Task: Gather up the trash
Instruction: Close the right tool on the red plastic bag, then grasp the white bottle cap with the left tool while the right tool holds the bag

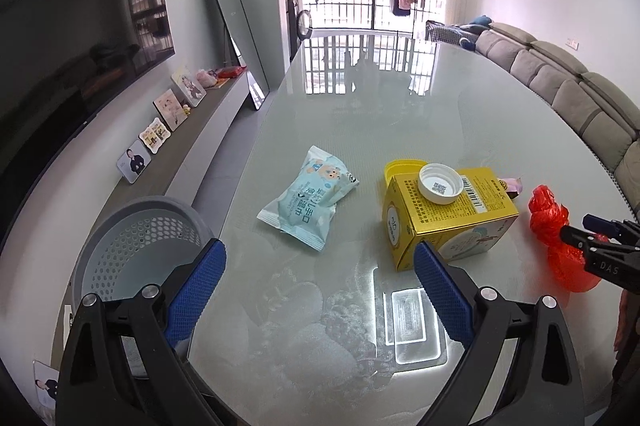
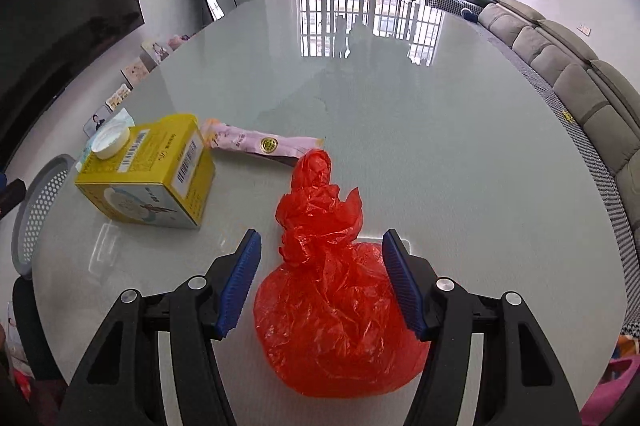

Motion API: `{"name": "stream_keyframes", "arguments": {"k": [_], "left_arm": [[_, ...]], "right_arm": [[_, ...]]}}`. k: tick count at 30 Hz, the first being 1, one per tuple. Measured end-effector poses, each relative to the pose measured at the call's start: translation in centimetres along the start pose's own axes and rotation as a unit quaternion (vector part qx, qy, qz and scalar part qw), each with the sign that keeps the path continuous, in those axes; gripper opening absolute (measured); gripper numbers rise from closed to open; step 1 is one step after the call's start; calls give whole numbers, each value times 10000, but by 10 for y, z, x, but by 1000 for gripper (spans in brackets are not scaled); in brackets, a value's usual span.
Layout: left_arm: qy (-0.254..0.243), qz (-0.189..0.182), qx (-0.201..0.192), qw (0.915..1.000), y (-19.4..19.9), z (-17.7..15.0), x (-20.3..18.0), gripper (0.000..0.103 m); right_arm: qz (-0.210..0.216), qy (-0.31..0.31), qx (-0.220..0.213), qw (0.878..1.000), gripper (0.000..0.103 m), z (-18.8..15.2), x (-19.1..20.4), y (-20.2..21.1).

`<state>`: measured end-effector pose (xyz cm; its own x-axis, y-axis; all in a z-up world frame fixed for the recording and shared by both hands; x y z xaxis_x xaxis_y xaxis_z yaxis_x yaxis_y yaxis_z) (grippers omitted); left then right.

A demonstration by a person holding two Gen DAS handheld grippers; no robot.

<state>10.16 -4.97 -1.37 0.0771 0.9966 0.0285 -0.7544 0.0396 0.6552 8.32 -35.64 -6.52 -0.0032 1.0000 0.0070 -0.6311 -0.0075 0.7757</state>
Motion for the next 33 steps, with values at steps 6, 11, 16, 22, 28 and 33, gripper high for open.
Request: {"name": "stream_keyframes", "arguments": {"k": [6,11,16,22,28,33], "left_arm": [[-31,-56,8,10000,-4,2,-5,93],[-28,-110,50,9999,-11,2,-8,93],[-89,-190,91,9997,-19,1,-17,93],[-181,-303,127,9993,-31,5,-32,93],[-297,-345,131,9989,-45,17,-48,94],[-295,-382,192,9987,-61,24,-59,94]], "right_arm": [[-81,-16,243,9997,60,-9,-2,-21],[-75,-121,240,9996,47,-16,-2,-25],[28,-261,88,9996,37,-23,-1,-19],[298,-532,-152,9980,28,-26,1,2],[593,-730,-487,9944,27,-24,5,31],[758,-832,-502,9924,27,-27,4,38]]}}
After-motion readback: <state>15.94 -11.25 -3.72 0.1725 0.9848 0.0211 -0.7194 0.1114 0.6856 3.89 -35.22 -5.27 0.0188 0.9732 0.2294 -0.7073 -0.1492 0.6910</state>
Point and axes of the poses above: each gripper's, at about its wrist camera, not at the fingertips, and y roughly against the way its jaws point, x to its left, z to its top, the point moved 4 cm from there along -y, roughly the way its jaws point, and after that the axes turned 2 degrees about -x, right-handed, at the moved point
